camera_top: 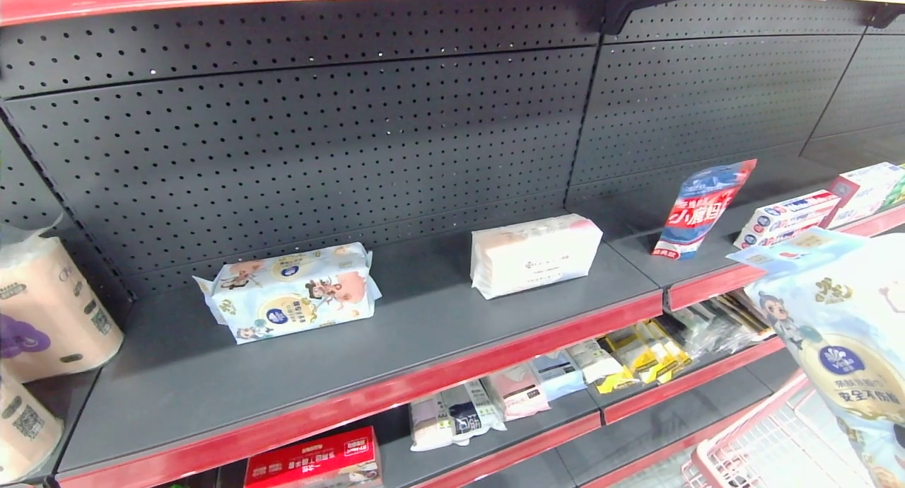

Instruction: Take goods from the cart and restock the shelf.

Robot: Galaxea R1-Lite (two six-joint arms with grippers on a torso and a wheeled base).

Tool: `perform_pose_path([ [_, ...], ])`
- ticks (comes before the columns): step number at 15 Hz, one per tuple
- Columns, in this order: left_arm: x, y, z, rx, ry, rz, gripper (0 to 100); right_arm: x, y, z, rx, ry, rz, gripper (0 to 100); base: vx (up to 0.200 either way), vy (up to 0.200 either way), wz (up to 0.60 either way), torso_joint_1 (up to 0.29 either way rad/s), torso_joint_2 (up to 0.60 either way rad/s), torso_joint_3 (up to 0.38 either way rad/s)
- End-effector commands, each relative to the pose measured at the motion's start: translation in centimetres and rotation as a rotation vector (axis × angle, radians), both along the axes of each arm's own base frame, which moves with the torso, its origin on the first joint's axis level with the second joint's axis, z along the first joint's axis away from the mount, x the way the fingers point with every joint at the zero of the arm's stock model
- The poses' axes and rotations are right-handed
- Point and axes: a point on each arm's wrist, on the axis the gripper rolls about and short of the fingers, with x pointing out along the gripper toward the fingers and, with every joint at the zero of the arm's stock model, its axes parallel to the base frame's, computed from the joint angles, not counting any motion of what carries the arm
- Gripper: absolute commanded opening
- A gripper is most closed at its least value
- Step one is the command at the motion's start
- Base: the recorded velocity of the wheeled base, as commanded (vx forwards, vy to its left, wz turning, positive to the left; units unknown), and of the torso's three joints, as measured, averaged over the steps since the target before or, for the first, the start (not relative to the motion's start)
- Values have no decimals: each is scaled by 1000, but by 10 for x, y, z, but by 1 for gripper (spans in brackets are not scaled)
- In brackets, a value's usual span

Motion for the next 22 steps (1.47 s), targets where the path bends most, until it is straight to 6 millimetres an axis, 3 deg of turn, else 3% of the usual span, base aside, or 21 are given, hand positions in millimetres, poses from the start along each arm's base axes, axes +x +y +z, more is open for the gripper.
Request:
perform_pose_path([
  [1,0,0,0,0,1,0,100,1,0,-1,0,9,0,0,0,0,0,0,0,0],
  [3,0,0,0,0,1,0,100,1,0,-2,0,12,0,0,0,0,0,0,0,0],
  [7,0,0,0,0,1,-1,100,1,0,-2,0,15,0,0,0,0,600,4,-1,1],
  [14,0,0,0,3,1,0,100,0,0,-1,19,-5,-13,0,0,0,0,0,0,0],
  [18,0,0,0,8,7,-1,100,-2,4,-1,236,-18,108,0,0,0,0,0,0,0],
  [20,1,0,1,8,10,-3,100,-12,6,-2,272,-51,179,0,0,0,0,0,0,0],
  [22,1,0,1,17,10,-8,100,-7,6,2,284,-46,169,0,0,0,0,0,0,0],
])
